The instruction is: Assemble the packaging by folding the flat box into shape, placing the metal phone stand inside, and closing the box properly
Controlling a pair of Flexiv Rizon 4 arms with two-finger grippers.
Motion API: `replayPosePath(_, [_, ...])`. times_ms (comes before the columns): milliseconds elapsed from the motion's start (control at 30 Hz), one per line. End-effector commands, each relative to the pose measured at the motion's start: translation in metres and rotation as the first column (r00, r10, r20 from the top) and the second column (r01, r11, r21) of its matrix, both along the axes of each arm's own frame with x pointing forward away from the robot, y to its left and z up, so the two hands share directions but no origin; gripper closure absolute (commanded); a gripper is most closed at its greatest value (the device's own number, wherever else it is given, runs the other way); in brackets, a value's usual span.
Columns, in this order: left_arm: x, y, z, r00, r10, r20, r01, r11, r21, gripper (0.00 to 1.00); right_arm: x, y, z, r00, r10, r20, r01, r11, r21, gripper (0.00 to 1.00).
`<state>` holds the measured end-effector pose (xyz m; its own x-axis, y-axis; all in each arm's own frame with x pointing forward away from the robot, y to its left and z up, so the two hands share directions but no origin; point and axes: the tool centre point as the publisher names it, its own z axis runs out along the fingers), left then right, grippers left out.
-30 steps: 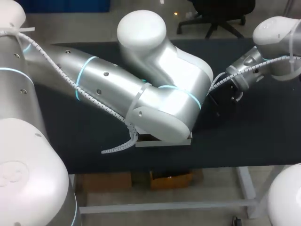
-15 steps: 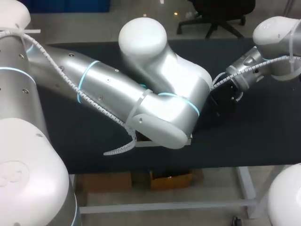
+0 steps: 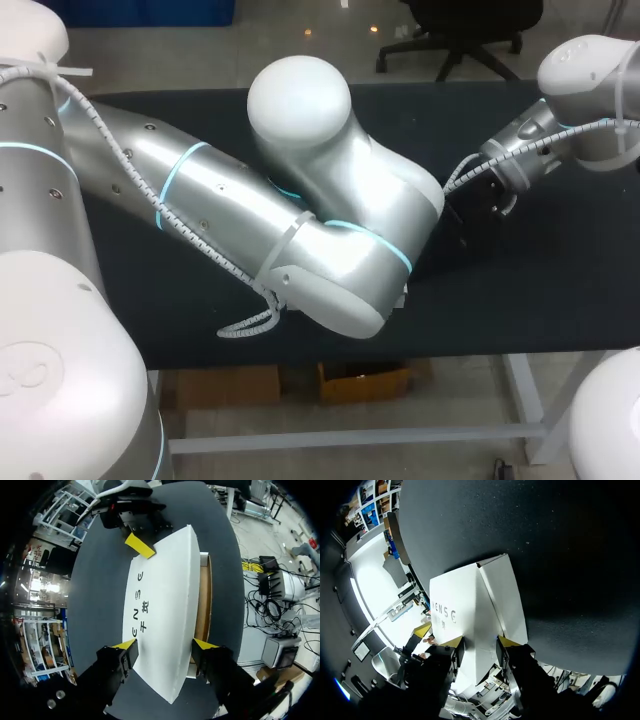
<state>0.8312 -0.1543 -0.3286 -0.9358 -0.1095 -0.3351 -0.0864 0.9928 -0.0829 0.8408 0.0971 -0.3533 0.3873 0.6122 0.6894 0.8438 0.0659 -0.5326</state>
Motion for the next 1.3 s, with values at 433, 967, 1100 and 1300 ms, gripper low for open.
replayPosePath(433, [0.001,-0.006,-0.010,1.000,0.010,0.029,-0.011,0.999,0.030,0.56,0.000,0.000,0.000,1.000,0.001,-0.001,-0.001,1.000,0.001,0.60])
replayPosePath(967, [-0.007,-0.012,-0.010,0.999,0.003,0.055,-0.004,0.999,0.034,0.58,0.000,0.000,0.000,1.000,0.001,-0.001,-0.001,1.000,0.001,0.60])
replayPosePath(1100, [-0.008,-0.013,-0.010,0.998,0.000,0.060,-0.002,0.999,0.032,0.58,0.000,0.000,0.000,1.000,0.001,-0.001,-0.001,1.000,0.001,0.60])
replayPosePath(1300, [-0.009,-0.013,-0.010,0.998,0.001,0.066,-0.003,0.999,0.033,0.58,0.000,0.000,0.000,1.000,0.001,-0.001,-0.001,1.000,0.001,0.60])
